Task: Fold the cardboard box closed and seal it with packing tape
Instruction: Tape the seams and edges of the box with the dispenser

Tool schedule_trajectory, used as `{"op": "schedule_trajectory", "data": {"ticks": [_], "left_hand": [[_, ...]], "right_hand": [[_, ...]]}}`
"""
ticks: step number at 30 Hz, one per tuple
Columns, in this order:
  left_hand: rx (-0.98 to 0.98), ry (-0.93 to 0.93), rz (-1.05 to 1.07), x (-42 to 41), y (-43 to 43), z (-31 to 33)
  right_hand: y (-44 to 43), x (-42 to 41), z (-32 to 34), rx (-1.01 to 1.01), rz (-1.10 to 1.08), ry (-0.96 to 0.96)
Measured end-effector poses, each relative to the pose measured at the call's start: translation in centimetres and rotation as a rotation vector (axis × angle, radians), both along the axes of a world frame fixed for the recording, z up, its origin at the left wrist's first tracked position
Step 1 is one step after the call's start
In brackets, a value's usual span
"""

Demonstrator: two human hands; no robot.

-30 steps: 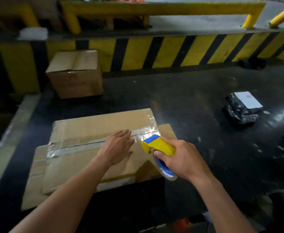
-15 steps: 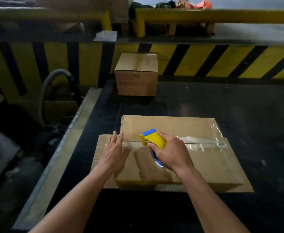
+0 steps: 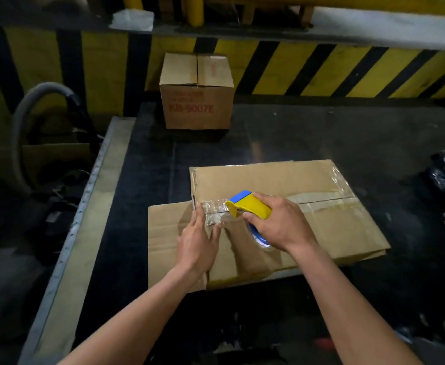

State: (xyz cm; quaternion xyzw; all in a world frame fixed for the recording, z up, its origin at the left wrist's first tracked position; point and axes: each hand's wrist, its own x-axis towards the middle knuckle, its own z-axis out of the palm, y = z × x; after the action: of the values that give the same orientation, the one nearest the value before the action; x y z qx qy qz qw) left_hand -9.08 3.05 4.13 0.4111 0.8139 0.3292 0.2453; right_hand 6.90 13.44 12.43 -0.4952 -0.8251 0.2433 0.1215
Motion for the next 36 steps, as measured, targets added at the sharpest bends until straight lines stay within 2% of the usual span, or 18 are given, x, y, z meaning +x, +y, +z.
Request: {"op": "schedule_trajectory", "data": {"ticks": [7, 11, 13, 14, 15, 18, 20, 24, 31, 36], "left_hand": [[0.069, 0.037, 0.086, 0.0, 0.7, 1.0], [0.106, -0.022, 0.132, -2.4, 3.4, 2.8], [0.126, 0.045, 0.158, -4.1, 4.6, 3.8], [0.144, 0.017, 0.154, -4.9, 5.1, 4.5], [0.139, -0.127, 0.137, -5.7, 5.7, 5.1], [0.025, -0.72, 0.006, -7.1, 6.7, 7.7], [-0.012, -0.878, -0.058, -7.8, 7.1, 8.7], [0.037, -1.046, -0.124, -9.5, 8.2, 9.2], [0.006, -1.184, -0.146, -11.2, 9.6, 8.9], [-0.051, -0.95, -0.176, -12.1, 10.3, 8.3]], "right_hand": [[-0.4, 0.6, 0.1, 0.025, 0.038, 0.052], [-0.5, 0.4, -0.5, 0.045, 0.122, 0.071], [-0.5, 0.2, -0.6, 0.061, 0.151, 0.088], [-0.4, 0.0, -0.5, 0.07, 0.157, 0.107], [-0.2, -0.2, -0.4, 0.082, 0.161, 0.129], [0.4, -0.9, 0.0, 0.125, 0.186, 0.194], [1.0, -1.4, 0.3, 0.142, 0.195, 0.23], [2.0, -2.0, 1.1, 0.166, 0.202, 0.27], [3.2, -2.9, 1.4, 0.141, 0.182, 0.318], [3.1, -3.5, 0.8, 0.105, 0.202, 0.259]]}}
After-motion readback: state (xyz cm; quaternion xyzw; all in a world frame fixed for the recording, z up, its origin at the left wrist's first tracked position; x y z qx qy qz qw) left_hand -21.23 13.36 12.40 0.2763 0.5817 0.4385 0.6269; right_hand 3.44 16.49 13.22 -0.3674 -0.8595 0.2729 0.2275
